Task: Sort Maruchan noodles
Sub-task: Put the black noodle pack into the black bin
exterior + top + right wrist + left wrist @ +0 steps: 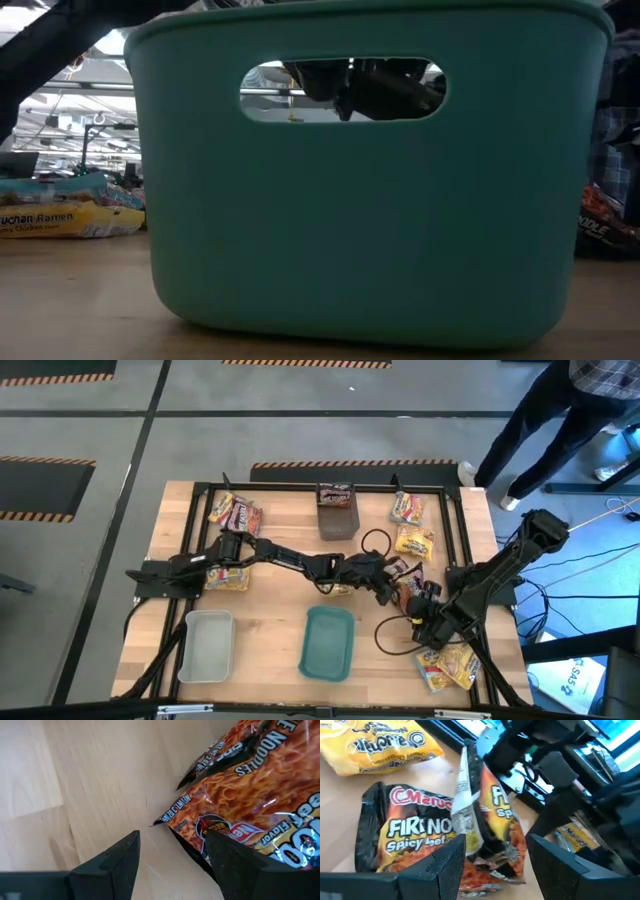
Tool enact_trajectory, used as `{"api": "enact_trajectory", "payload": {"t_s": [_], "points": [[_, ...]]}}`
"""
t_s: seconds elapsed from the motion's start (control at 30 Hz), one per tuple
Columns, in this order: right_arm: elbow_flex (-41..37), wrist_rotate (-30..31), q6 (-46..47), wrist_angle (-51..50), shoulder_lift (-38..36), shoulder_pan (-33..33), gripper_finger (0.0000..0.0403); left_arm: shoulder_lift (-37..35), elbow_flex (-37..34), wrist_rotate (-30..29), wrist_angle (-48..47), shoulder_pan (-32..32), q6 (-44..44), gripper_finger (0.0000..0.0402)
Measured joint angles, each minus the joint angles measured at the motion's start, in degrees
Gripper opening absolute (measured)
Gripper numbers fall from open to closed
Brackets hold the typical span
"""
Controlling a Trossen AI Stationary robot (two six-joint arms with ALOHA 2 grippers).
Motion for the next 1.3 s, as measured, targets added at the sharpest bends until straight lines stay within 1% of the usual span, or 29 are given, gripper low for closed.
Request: {"api": "enact_trajectory", "payload": {"t_s": [0.03, 0.27, 0.33, 0.43, 0.53, 0.63, 0.77, 1.1, 1.17, 1.3], "points": [[0.0, 0.2, 0.0, 0.0, 0.0, 0.0, 0.022, 0.6, 0.1, 0.3, 1.7, 0.0, -0.1, 0.0209], [0.0, 0.5, -1.1, 0.2, 0.0, 0.0, 0.022, 2.1, 0.0, 2.2, 3.7, 0.3, -3.9, 0.0209], [0.0, 0.8, -1.2, 0.3, 0.0, 0.0, 0.022, 2.9, 0.0, 2.3, 5.8, 0.3, -4.7, 0.0208], [0.0, 1.1, -3.1, 2.7, 0.0, 0.0, 0.022, 3.2, 0.0, 2.6, 5.7, 0.4, -4.8, 0.0208], [0.0, 2.8, -5.4, 5.1, 0.0, 0.0, 0.022, 3.7, 0.0, 2.5, 6.0, 0.3, -4.8, 0.0208], [0.0, 4.1, -6.8, 5.5, 0.0, 0.0, 0.022, 3.9, 0.0, 2.5, 5.7, 0.0, -4.8, 0.0199], [0.0, 4.4, -6.9, 5.5, 0.0, 0.0, 0.022, 3.8, 0.0, 2.4, 5.4, -0.1, -4.5, 0.0159], [0.0, 4.8, -6.9, 5.6, 0.0, 0.0, 0.022, 3.8, 0.0, 1.9, 5.4, -0.4, -0.2, 0.0019], [0.0, 4.8, -6.8, 5.6, 0.0, 0.0, 0.022, 3.8, 0.0, 1.6, 5.4, -0.5, 1.4, 0.0008], [0.3, 3.7, -6.6, 5.3, -0.4, 0.0, 0.022, 3.8, 0.0, 1.0, 5.4, -0.7, 4.8, 0.0006]]}}
